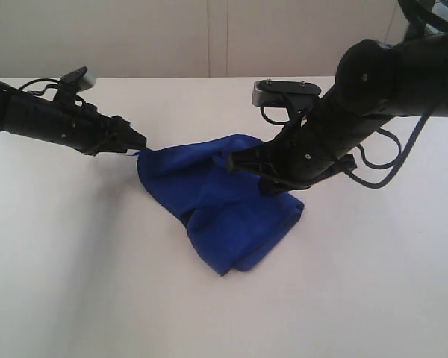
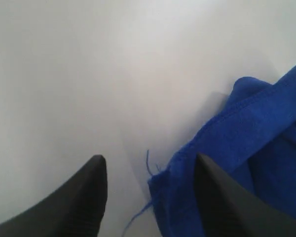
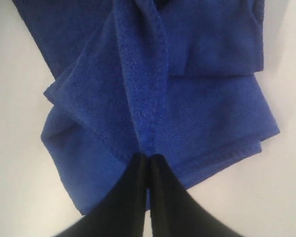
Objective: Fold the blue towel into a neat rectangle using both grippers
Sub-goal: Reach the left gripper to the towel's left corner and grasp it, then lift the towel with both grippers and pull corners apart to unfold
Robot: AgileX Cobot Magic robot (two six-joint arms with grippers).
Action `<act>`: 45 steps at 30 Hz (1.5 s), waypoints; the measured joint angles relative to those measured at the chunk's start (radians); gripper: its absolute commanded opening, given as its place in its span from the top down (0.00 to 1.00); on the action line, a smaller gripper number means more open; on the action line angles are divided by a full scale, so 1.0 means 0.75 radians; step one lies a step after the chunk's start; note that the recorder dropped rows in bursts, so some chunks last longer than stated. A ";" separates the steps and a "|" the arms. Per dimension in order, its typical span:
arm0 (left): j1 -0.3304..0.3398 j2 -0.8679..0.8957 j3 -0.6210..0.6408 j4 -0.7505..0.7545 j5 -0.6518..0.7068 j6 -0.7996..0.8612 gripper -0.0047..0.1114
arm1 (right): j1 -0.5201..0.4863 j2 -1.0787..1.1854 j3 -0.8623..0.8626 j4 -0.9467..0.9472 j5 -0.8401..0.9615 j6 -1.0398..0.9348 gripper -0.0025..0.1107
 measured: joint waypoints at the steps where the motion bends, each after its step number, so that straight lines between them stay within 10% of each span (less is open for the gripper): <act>1: -0.010 0.015 -0.007 0.000 0.010 0.001 0.46 | 0.000 0.000 0.000 0.000 0.000 0.000 0.98; 24: -0.044 0.043 -0.013 0.031 0.064 0.042 0.96 | 0.000 0.000 0.000 0.000 -0.002 0.002 0.98; 35: -0.044 -0.104 -0.013 0.060 0.146 0.037 0.96 | 0.000 -0.003 0.000 -0.037 -0.002 0.013 0.98; 45: -0.020 -0.452 -0.013 0.547 0.300 -0.322 0.96 | 0.000 -0.207 0.000 -0.371 0.128 0.223 0.98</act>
